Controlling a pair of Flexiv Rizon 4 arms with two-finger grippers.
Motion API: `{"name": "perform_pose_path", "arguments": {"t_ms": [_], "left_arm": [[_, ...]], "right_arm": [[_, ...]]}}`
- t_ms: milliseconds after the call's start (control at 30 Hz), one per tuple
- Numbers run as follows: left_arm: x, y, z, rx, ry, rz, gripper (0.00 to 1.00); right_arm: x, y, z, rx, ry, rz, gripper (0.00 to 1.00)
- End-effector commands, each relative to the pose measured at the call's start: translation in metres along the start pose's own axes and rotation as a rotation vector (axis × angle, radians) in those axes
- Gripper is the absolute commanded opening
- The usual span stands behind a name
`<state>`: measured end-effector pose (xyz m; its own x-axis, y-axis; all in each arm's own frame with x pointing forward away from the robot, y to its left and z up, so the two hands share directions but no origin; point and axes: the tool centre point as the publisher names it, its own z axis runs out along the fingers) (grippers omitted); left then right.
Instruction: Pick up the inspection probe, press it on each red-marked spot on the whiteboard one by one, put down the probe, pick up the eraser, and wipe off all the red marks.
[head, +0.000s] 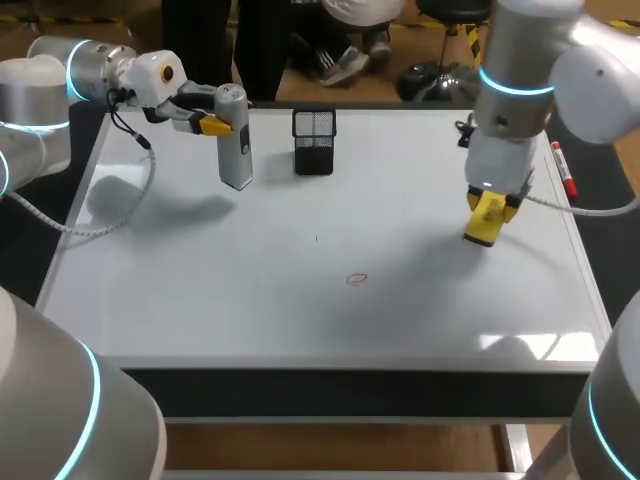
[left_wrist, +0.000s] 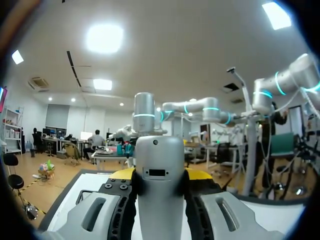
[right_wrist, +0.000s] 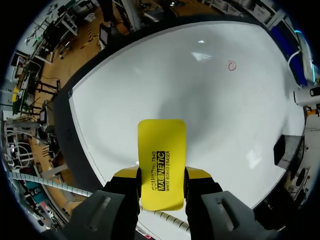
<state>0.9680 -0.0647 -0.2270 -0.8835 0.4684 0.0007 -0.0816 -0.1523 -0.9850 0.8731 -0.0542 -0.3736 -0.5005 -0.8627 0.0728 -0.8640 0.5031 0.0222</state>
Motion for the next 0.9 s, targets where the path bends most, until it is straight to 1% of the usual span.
{"name": "perform_pose_path", "arguments": {"t_ms": [33,100,267,433,600,733,767,833,900], "left_arm": [[-0.003,0.0,-0.002,0.002,0.01,-0.002,0.0],[-0.003,0.0,-0.002,0.002,0.01,-0.002,0.0],[-0.003,0.0,-0.002,0.002,0.01,-0.002,0.0],[-0.003,0.0,-0.002,0.002,0.01,-0.002,0.0],[-0.003,0.0,-0.002,0.002,0.01,-0.002,0.0],[-0.003,0.0,-0.002,0.002,0.01,-0.002,0.0],[-0.003,0.0,-0.002,0.002,0.01,-0.002,0.0],[-0.003,0.0,-0.002,0.002,0.01,-0.002,0.0],[-0.003,0.0,-0.002,0.002,0.01,-0.002,0.0]], "right_arm": [[-0.015,0.023,-0.007,0.043,0.035,-0.051,0.0],[-0.023,0.033,-0.01,0.056,0.057,-0.094,0.0],[-0.05,0.065,-0.012,0.078,0.076,-0.203,0.0],[-0.08,0.096,-0.006,0.098,0.104,-0.306,0.0],[-0.105,0.122,-0.001,0.1,0.078,-0.37,0.0],[-0.122,0.137,0.004,0.087,0.051,-0.415,0.0],[-0.126,0.141,0.005,0.09,0.059,-0.425,0.0],[-0.134,0.148,0.008,0.081,0.047,-0.44,0.0],[-0.144,0.156,0.012,0.093,0.075,-0.451,0.0]]}}
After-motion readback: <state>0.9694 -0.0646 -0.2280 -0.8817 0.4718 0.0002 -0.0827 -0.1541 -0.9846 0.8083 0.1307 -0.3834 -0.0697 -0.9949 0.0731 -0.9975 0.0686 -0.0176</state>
